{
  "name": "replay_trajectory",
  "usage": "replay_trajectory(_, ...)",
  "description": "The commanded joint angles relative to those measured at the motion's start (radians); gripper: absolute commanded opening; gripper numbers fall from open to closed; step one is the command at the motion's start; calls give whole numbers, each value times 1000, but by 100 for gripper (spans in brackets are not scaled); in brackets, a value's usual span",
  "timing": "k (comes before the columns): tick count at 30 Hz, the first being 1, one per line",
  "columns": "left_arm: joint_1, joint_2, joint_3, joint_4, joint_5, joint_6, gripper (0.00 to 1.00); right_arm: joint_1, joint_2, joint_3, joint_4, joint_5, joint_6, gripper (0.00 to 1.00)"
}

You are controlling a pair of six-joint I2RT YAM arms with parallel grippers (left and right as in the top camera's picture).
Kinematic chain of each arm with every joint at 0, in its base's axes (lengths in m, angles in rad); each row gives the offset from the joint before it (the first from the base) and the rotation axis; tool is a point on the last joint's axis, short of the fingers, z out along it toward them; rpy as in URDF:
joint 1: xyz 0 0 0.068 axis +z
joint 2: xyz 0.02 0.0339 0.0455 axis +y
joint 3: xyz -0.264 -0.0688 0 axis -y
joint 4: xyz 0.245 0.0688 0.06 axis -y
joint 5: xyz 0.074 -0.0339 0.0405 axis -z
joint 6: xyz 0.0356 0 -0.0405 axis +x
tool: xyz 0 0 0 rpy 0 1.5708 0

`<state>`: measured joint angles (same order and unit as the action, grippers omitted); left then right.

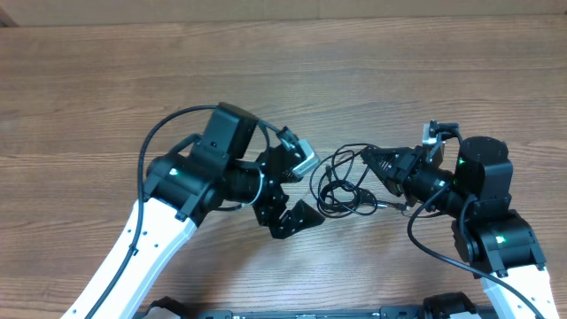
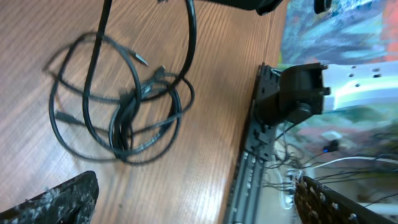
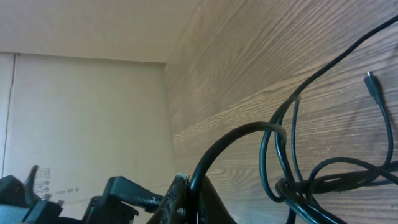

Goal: Untangle cables

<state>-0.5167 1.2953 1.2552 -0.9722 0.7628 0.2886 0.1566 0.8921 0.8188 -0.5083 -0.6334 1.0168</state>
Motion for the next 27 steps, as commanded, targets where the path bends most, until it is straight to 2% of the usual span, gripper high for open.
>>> replay_trajectory(1,-21,29,-28,29,-61,48,100,-8,-3,14,14,-23,31,4)
replay_trajectory(9,-21,74,-88,107,-79,48,100,-58,-3,14,10,-51,24,4)
replay_trajectory(18,-21,76,-220,303,-78,49,100,-132,-3,14,10,-143,25,4)
replay_trajectory(27,-45,79,-310,538,-70,77,100,-135,-3,14,9,-158,27,4)
